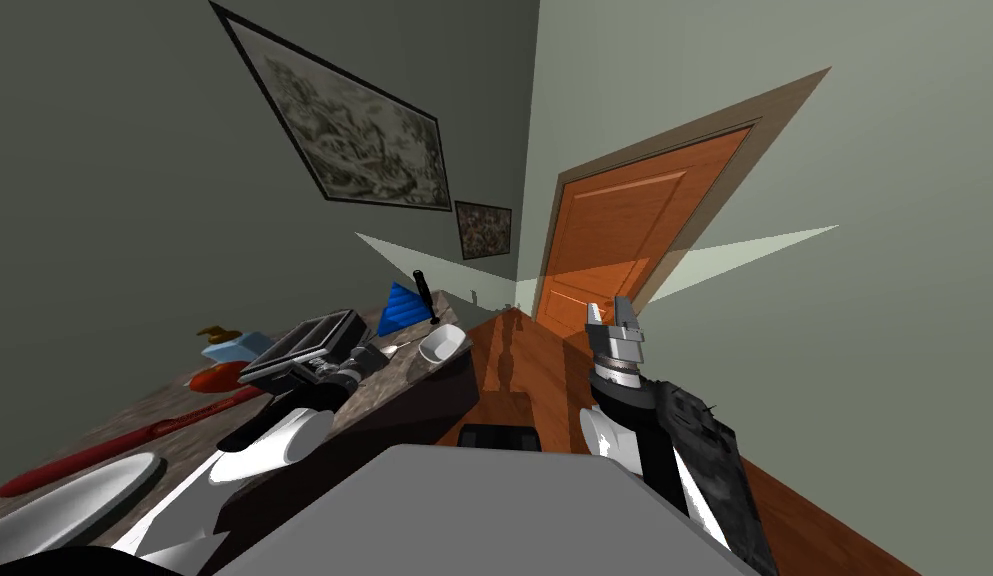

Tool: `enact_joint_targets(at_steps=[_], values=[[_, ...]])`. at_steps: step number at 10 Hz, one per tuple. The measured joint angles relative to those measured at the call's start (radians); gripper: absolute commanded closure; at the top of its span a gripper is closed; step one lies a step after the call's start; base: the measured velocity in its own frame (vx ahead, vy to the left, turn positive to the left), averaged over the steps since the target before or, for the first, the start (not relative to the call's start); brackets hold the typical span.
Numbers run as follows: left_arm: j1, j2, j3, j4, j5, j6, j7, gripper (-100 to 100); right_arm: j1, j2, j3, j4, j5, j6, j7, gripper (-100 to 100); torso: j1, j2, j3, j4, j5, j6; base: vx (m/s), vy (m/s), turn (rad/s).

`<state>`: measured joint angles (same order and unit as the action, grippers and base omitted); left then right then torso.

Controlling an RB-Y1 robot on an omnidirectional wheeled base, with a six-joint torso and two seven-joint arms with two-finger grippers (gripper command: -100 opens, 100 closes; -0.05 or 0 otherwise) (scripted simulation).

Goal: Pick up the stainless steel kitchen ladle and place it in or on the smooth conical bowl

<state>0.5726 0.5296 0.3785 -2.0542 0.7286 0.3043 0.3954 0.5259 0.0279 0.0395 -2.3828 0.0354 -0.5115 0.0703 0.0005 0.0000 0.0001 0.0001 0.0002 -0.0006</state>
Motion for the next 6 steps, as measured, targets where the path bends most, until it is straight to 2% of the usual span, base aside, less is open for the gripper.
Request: enact_joint_targets(at_steps=[1, 2, 3, 4, 5, 6], values=[[-0.006, 0.004, 0.004, 0.005, 0.004, 0.024, 0.003, -100, 0.000, 0.000, 0.000, 0.000, 0.000, 0.000, 0.000, 0, 0.000, 0.000, 0.000, 0.000, 0.000, 0.000, 0.000, -0.009, -0.251], [-0.006, 0.023, 0.013, 0.028, 0.031, 0.045, 0.008, -100, 0.000, 0.000, 0.000, 0.000, 0.000, 0.000, 0.000, 0, 0.000, 0.000, 0.000, 0.000, 0.000, 0.001, -0.001, 0.001, -0.127], [-0.006, 0.032, 0.020, 0.038, 0.046, 0.069, 0.013, -100, 0.000, 0.000, 0.000, 0.000, 0.000, 0.000, 0.000, 0, 0.000, 0.000, 0.000, 0.000, 0.000, 0.000, 0.000, 0.002, 0.032], [-0.007, 0.034, 0.024, 0.038, 0.050, 0.088, 0.016, -100, 0.000, 0.000, 0.000, 0.000, 0.000, 0.000, 0.000, 0, 0.000, 0.000, 0.000, 0.000, 0.000, 0.000, 0.001, -0.006, -0.233], [0.001, 0.048, 0.039, 0.046, 0.075, 0.113, 0.024, -100, 0.000, 0.000, 0.000, 0.000, 0.000, 0.000, 0.000, 0, 0.000, 0.000, 0.000, 0.000, 0.000, 0.001, 0.000, 0.004, -0.125], [0.001, 0.049, 0.046, 0.049, 0.082, 0.143, 0.030, -100, 0.000, 0.000, 0.000, 0.000, 0.000, 0.000, 0.000, 0, 0.000, 0.000, 0.000, 0.000, 0.000, 0.000, 0.003, 0.002, -0.214]])
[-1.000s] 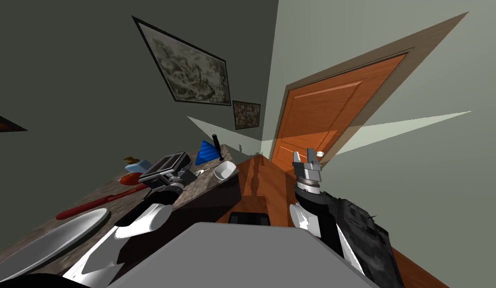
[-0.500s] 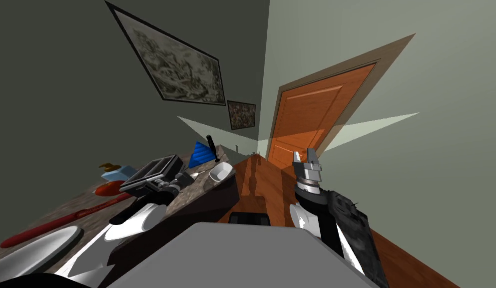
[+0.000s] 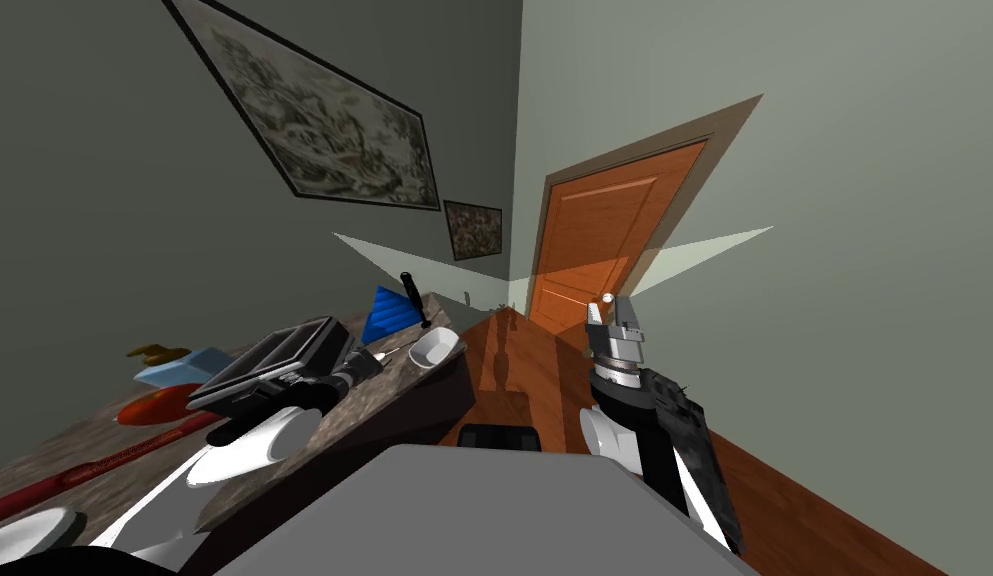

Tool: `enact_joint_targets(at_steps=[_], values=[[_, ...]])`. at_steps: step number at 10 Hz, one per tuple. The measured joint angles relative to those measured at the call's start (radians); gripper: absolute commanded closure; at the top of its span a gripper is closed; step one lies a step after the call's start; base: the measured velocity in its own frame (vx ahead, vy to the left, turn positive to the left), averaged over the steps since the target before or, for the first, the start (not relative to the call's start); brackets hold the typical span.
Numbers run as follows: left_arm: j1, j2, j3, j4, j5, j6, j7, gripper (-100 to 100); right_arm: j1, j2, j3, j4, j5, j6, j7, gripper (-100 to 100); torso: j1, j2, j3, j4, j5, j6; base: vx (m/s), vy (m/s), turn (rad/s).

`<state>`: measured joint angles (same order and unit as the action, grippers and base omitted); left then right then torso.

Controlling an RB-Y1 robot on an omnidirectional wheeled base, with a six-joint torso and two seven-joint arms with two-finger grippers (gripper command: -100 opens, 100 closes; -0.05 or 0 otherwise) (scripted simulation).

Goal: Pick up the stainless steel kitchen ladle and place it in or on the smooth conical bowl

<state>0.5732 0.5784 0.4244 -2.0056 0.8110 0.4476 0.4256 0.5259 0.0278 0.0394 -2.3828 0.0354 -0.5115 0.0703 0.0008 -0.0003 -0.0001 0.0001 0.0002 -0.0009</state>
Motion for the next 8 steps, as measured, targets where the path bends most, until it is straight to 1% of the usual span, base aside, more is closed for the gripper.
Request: enact_joint_targets(at_steps=[1, 2, 3, 4, 5, 6, 7, 8], values=[[0.008, 0.014, 0.013, 0.013, 0.028, 0.026, 0.007, -100, 0.000, 0.000, 0.000, 0.000, 0.000, 0.000, 0.000, 0, 0.000, 0.000, 0.000, 0.000, 0.000, 0.001, 0.002, 0.008, -0.110], [0.007, 0.025, 0.019, 0.027, 0.046, 0.049, 0.010, -100, 0.000, 0.000, 0.000, 0.000, 0.000, 0.000, 0.000, 0, 0.000, 0.000, 0.000, 0.000, 0.000, 0.000, 0.001, 0.005, 0.020], [0.005, 0.029, 0.021, 0.033, 0.051, 0.069, 0.011, -100, 0.000, 0.000, 0.000, 0.000, 0.000, 0.000, 0.000, 0, 0.000, 0.000, 0.000, 0.000, 0.000, 0.000, 0.004, 0.002, -0.238], [0.004, 0.040, 0.035, 0.041, 0.068, 0.098, 0.021, -100, 0.000, 0.000, 0.000, 0.000, 0.000, 0.000, 0.000, 0, 0.000, 0.000, 0.000, 0.000, 0.000, 0.001, 0.004, 0.013, -0.126], [0.002, 0.042, 0.040, 0.047, 0.074, 0.128, 0.029, -100, 0.000, 0.000, 0.000, 0.000, 0.000, 0.000, 0.000, 0, 0.001, 0.000, 0.000, 0.000, 0.000, 0.000, 0.009, 0.018, -0.174], [0.004, 0.060, 0.055, 0.061, 0.101, 0.159, 0.037, -100, 0.000, 0.000, 0.000, 0.000, 0.000, 0.000, 0.000, 0, 0.001, -0.001, 0.000, 0.000, 0.000, 0.000, 0.008, 0.022, -0.101], [0.008, 0.071, 0.062, 0.074, 0.122, 0.185, 0.039, -100, 0.000, 0.000, 0.000, 0.000, 0.000, 0.000, 0.000, 0, 0.001, 0.000, 0.000, 0.000, 0.000, 0.000, 0.010, 0.024, -0.201], [0.006, 0.082, 0.074, 0.086, 0.138, 0.215, 0.049, -100, 0.000, 0.000, 0.000, 0.000, 0.000, 0.000, 0.000, 0, 0.002, -0.001, 0.000, 0.000, 0.000, 0.001, 0.005, 0.025, -0.108]])
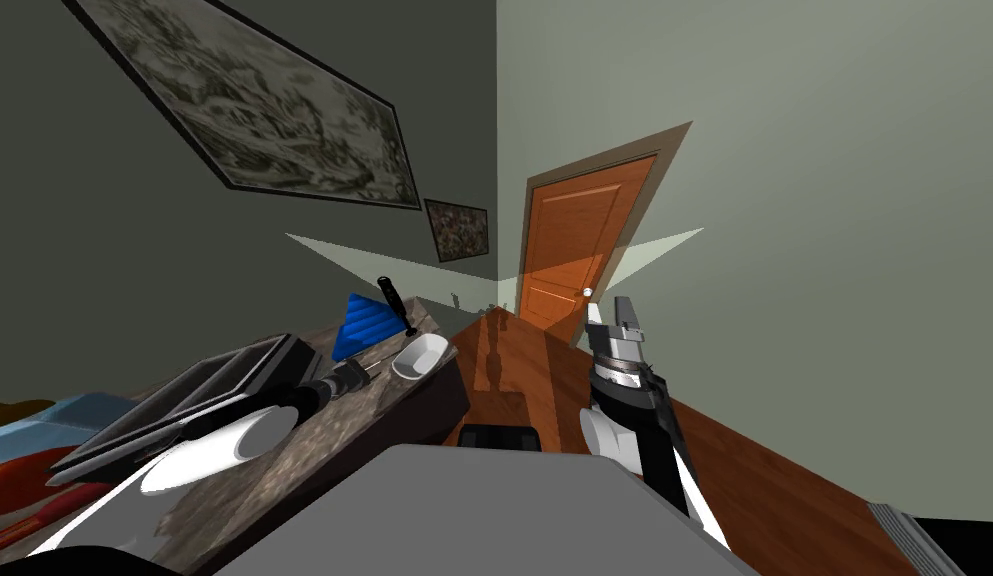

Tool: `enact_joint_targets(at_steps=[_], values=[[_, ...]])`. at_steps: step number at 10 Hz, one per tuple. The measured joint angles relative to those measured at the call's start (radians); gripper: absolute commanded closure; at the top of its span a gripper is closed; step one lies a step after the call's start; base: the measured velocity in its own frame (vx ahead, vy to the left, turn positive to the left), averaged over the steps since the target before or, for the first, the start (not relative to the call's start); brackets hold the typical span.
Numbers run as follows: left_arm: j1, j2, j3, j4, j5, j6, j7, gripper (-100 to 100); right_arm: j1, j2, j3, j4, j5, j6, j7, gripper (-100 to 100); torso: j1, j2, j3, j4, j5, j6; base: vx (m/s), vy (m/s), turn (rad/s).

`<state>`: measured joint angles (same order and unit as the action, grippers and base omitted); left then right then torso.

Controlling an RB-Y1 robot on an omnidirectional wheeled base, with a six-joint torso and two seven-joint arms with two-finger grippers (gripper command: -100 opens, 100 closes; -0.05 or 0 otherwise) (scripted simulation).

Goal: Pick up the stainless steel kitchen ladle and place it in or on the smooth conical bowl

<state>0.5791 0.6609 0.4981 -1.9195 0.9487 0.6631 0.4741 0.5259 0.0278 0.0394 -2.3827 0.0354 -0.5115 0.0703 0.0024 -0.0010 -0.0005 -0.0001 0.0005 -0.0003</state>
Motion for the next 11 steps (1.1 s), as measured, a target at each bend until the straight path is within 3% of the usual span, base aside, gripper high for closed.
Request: enact_joint_targets(at_steps=[6, 11], values=[[0.014, 0.064, 0.059, 0.060, 0.103, 0.172, 0.035, -100, 0.000, 0.000, 0.000, 0.000, 0.000, 0.000, 0.000, 0, 0.000, 0.000, 0.000, 0.000, 0.000, 0.000, 0.008, 0.029, -0.142], [0.014, 0.108, 0.094, 0.114, 0.162, 0.303, 0.058, -100, 0.000, 0.000, 0.000, 0.000, 0.000, 0.000, 0.000, 0, 0.000, 0.000, 0.000, 0.000, 0.000, -0.001, 0.002, 0.032, -0.137]])
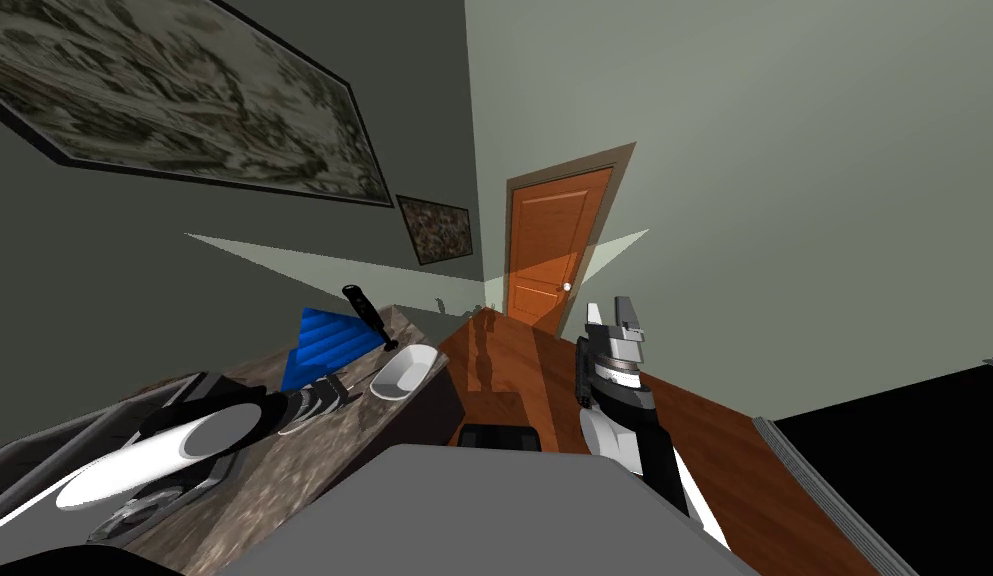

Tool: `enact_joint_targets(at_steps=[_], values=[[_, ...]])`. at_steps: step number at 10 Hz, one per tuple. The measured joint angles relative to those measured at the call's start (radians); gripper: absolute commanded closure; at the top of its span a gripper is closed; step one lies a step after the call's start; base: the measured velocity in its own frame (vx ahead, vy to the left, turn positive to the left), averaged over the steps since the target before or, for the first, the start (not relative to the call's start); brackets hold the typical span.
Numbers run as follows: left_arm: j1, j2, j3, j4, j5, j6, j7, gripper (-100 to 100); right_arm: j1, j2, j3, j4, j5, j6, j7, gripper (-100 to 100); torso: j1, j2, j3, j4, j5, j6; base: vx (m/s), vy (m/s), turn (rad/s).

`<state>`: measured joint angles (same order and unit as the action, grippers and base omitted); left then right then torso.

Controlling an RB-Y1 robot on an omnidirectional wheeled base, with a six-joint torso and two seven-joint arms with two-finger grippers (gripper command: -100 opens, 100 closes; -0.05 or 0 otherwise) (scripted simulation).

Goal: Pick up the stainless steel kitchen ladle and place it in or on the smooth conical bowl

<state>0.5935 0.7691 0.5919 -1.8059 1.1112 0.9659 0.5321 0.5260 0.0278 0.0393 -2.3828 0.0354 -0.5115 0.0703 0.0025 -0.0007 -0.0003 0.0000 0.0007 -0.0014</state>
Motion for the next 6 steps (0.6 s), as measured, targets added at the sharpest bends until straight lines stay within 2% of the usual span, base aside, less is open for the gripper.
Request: enact_joint_targets(at_steps=[6], values=[[0.011, 0.052, 0.046, 0.071, 0.066, 0.145, 0.015, -100, 0.000, 0.000, 0.000, 0.000, 0.000, 0.000, 0.000, 0, 0.001, 0.000, 0.000, 0.000, 0.000, 0.000, -0.006, 0.046, -0.153]])
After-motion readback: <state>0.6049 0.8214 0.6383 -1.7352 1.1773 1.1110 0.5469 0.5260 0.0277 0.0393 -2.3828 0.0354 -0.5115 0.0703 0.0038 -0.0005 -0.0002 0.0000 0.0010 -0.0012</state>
